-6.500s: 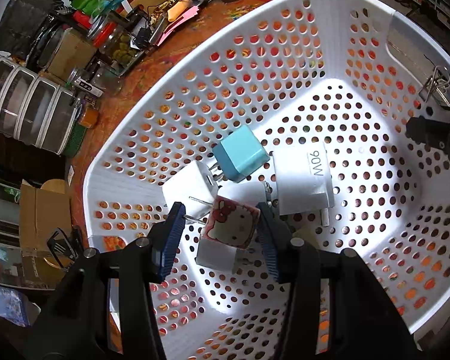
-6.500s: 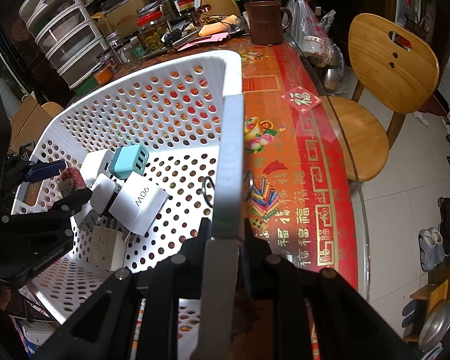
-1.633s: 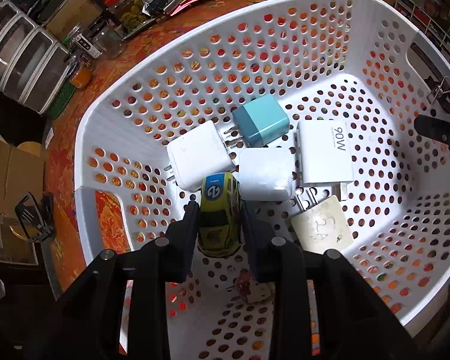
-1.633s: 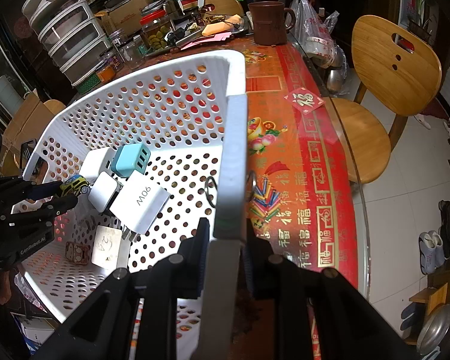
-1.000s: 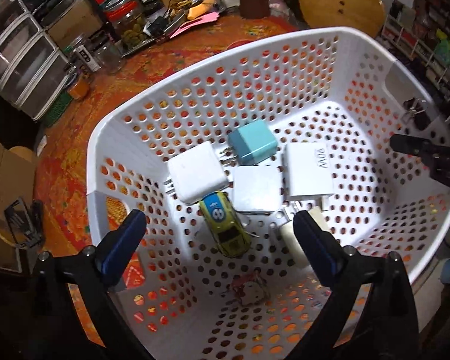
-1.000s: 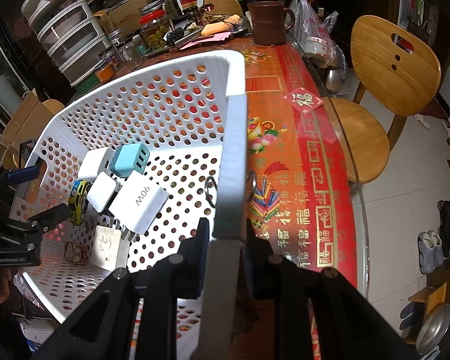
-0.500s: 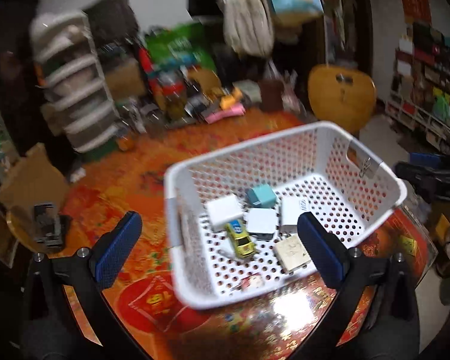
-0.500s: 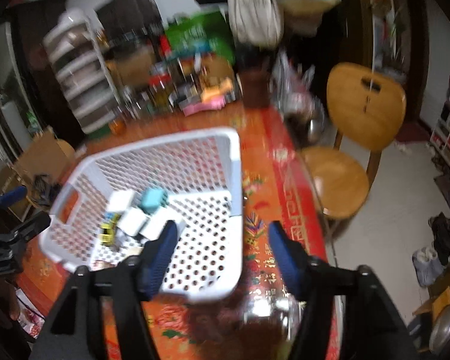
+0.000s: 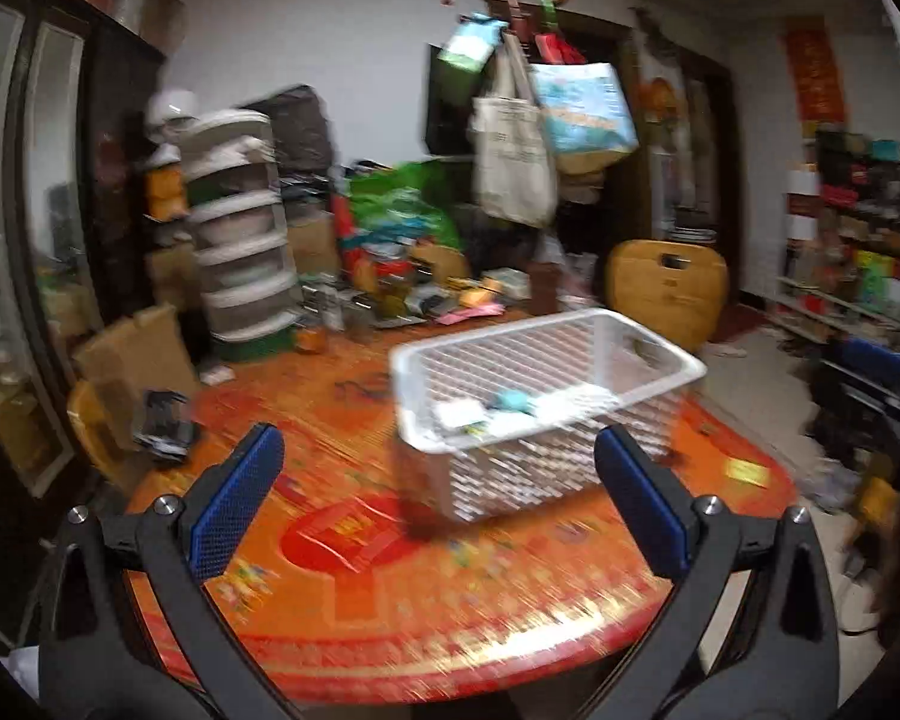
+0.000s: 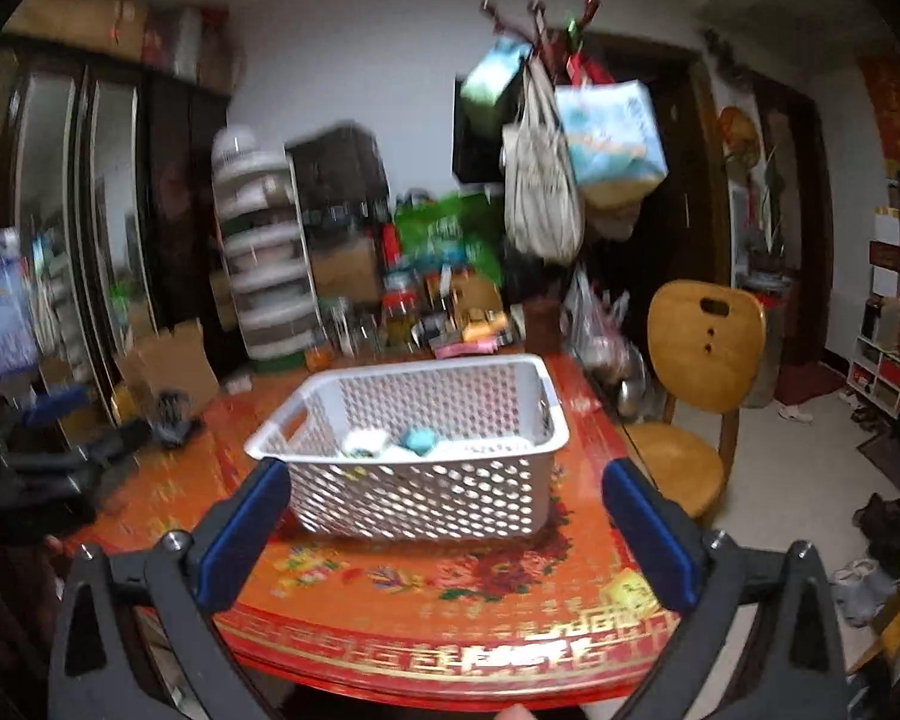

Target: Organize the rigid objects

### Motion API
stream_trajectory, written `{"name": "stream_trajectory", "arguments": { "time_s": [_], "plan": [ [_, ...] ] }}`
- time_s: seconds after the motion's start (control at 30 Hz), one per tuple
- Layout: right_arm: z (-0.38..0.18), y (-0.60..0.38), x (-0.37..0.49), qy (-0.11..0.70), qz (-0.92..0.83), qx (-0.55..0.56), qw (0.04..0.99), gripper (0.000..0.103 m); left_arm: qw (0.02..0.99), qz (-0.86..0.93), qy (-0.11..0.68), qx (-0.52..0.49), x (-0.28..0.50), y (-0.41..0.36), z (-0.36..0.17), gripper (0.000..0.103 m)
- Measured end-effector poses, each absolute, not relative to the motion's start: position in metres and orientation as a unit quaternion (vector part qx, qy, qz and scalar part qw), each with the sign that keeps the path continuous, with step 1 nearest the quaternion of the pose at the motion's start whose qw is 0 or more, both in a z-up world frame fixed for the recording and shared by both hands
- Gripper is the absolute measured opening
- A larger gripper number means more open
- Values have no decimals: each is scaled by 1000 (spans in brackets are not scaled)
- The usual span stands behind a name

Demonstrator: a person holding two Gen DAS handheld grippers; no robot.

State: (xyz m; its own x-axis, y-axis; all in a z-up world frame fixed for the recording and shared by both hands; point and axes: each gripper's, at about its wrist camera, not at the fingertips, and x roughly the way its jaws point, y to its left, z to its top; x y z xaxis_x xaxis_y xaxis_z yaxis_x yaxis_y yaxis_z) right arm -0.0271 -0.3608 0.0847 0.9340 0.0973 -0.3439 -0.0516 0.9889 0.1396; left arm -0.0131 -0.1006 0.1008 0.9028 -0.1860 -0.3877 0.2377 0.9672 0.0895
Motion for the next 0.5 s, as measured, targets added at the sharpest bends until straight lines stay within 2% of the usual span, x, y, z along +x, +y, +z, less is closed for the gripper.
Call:
{"name": "stream_trajectory", "arguments": {
  "time_s": [0.13,0.37,0.5],
  "plan": [
    [84,-351,-45,188,36,68,979,103,961,-137,234,60,-29,-103,86,102],
    [83,-337,-50,221,24,28,975,103,962,-93,252,54,-39,-93,72,102],
    [73,-346,-37,255,23,42,966,103,961,-72,263,52,-26,-88,74,102]
  ]
}}
